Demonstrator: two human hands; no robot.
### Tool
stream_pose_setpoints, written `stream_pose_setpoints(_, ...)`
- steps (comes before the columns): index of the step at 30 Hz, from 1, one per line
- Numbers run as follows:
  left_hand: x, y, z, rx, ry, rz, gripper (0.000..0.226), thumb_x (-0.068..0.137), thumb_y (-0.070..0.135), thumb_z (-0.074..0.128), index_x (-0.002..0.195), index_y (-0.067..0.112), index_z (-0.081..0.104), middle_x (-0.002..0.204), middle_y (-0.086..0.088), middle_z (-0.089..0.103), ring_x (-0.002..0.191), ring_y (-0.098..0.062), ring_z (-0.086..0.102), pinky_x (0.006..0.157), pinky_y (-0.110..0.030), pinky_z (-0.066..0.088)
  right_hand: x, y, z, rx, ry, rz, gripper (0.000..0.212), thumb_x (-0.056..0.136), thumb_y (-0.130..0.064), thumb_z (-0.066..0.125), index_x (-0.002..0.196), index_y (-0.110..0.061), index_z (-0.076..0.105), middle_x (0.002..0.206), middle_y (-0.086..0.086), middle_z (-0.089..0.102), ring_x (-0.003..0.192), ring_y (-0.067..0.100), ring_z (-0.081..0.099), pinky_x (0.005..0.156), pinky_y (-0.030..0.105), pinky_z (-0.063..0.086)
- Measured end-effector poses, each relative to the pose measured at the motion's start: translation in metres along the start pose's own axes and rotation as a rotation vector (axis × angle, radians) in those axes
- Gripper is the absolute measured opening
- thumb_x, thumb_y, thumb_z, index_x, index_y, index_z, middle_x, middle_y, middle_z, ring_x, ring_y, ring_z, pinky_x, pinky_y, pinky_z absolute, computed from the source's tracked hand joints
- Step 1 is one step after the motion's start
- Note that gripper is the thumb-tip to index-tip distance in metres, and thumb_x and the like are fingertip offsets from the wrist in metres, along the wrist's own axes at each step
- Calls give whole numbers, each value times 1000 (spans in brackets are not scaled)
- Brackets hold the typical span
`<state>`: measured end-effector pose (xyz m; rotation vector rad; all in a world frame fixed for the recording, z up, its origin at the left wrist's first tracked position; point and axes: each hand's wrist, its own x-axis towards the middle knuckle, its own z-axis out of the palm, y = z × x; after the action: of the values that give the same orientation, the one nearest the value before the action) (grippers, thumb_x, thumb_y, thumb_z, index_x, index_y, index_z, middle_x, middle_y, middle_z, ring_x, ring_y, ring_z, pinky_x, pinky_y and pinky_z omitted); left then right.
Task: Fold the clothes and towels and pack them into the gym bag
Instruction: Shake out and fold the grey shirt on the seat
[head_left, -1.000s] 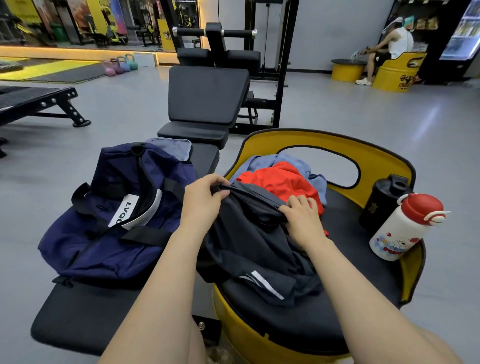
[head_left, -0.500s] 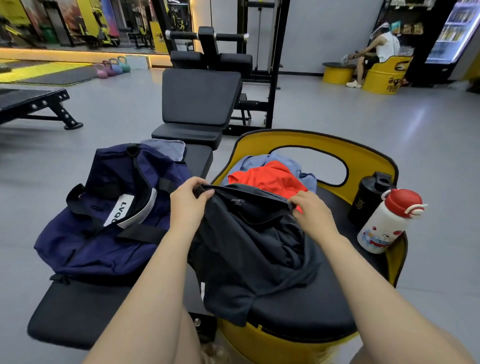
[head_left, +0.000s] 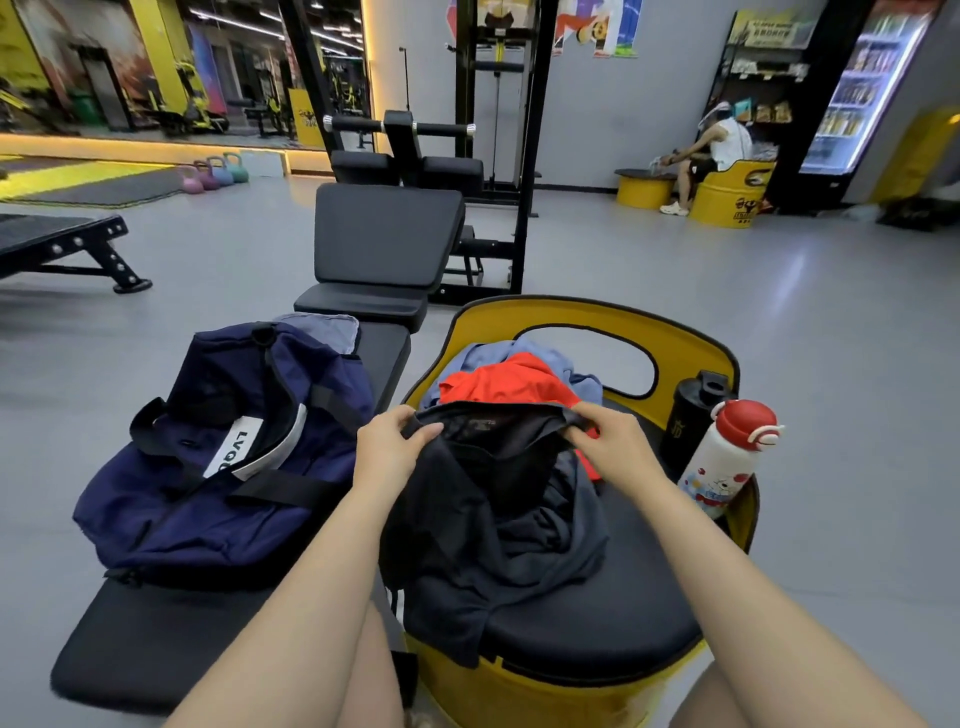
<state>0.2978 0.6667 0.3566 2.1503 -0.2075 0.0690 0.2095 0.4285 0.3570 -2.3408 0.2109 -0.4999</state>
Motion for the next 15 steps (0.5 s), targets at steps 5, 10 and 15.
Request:
stream_pose_setpoints(5,3,33,-11,26,-64,95,26,85,35,67,89,9,69,79,-5,66,82,-21,59,68,-29,41,6,-35,-24,88,-7,8,10,89,-17,59,80,-16,62,80,-1,63,75,10,53,67,25,39)
stream_pose_setpoints(10,7,71,-30,80,-105,168,33,86,39,66,67,13,59,61,1,52,67,-15,49,56,-27,34,14,-64,-45,108,16,8,15,89,-13,57,74,-13,54,65,-4,50,62,7,45,58,25,33)
stream_pose_setpoints(15,16,112,-63,141,-104,253,41,86,39,66,59,15,47,55,3,43,58,-12,40,53,-24,29,20,-93,-82,65,60,-2,16,92,-17,58,78,-22,50,72,-4,58,68,8,53,58,16,40)
